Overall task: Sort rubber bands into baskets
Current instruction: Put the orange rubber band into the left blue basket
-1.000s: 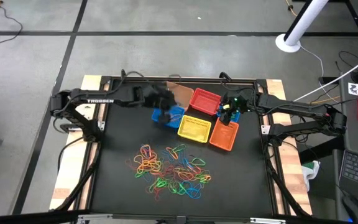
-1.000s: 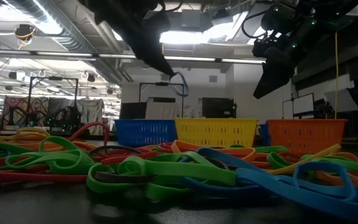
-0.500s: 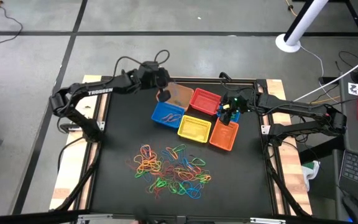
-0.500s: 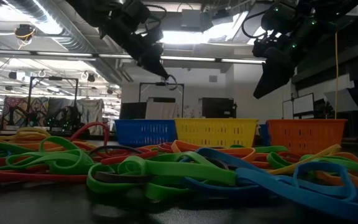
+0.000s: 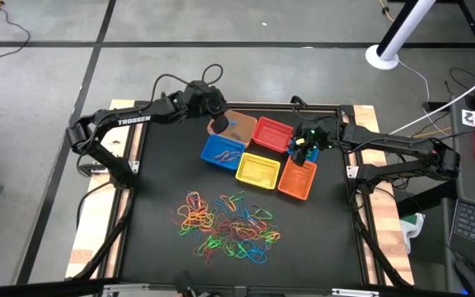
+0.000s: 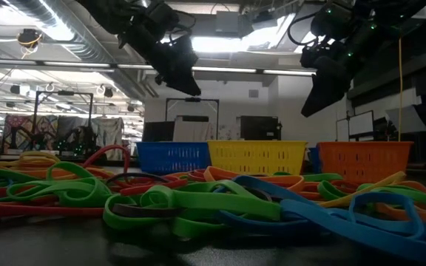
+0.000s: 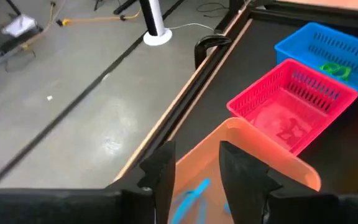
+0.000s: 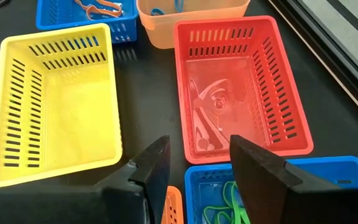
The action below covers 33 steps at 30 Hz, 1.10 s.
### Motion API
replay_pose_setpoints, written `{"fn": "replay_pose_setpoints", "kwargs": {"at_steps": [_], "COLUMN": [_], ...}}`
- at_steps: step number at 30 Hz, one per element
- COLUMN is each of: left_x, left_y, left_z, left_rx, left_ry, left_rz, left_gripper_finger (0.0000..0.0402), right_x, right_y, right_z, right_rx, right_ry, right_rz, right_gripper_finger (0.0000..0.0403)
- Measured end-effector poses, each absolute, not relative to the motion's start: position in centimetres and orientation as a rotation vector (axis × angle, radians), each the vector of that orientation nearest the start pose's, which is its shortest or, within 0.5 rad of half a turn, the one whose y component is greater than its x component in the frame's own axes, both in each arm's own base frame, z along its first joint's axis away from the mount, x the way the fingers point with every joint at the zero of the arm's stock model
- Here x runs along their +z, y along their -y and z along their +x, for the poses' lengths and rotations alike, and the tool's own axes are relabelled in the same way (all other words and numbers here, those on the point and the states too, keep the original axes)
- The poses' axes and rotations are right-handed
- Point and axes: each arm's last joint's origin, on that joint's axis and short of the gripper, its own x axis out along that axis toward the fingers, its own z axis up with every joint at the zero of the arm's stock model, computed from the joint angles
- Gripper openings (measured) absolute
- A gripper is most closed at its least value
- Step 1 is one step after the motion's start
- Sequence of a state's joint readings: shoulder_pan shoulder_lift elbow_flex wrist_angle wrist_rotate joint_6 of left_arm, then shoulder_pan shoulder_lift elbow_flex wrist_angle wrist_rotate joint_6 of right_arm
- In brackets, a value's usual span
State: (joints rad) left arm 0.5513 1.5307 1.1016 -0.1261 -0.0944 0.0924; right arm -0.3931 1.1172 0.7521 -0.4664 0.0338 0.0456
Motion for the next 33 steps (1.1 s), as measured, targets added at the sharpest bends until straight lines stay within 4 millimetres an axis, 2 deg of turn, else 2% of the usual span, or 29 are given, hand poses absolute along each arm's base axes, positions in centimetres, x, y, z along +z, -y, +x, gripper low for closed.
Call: {"fn": "replay_pose_setpoints", "kwargs": {"at_steps": [5, 12, 25, 33], "left_x": [26.2, 24.8, 24.6, 24.6], "left_y": [-17.0, -13.0, -3.3, 0.8], "left_z": [28.8, 29.5, 31.8, 32.0], "left_rx": [0.562, 0.347, 0.019, -0.119], "left_ry": [-0.624, -0.799, -0.861, -0.863], "left_rz": [-0.197, -0.288, -0.098, -0.002], "left_gripper_finger": [0.0122, 0.0122, 0.0122, 0.0122], "right_x": [23.8, 23.8, 23.8, 23.8], "right_y": [8.5, 8.5, 8.5, 8.5], "right_z": [20.3, 20.3, 20.3, 20.3], "right_rx": [-0.420, -0.421, -0.421, -0.421], "right_ry": [-0.815, -0.815, -0.814, -0.814], "right_rz": [0.192, 0.192, 0.192, 0.192], "right_gripper_finger": [0.0168, 0.0168, 0.0168, 0.0168]}}
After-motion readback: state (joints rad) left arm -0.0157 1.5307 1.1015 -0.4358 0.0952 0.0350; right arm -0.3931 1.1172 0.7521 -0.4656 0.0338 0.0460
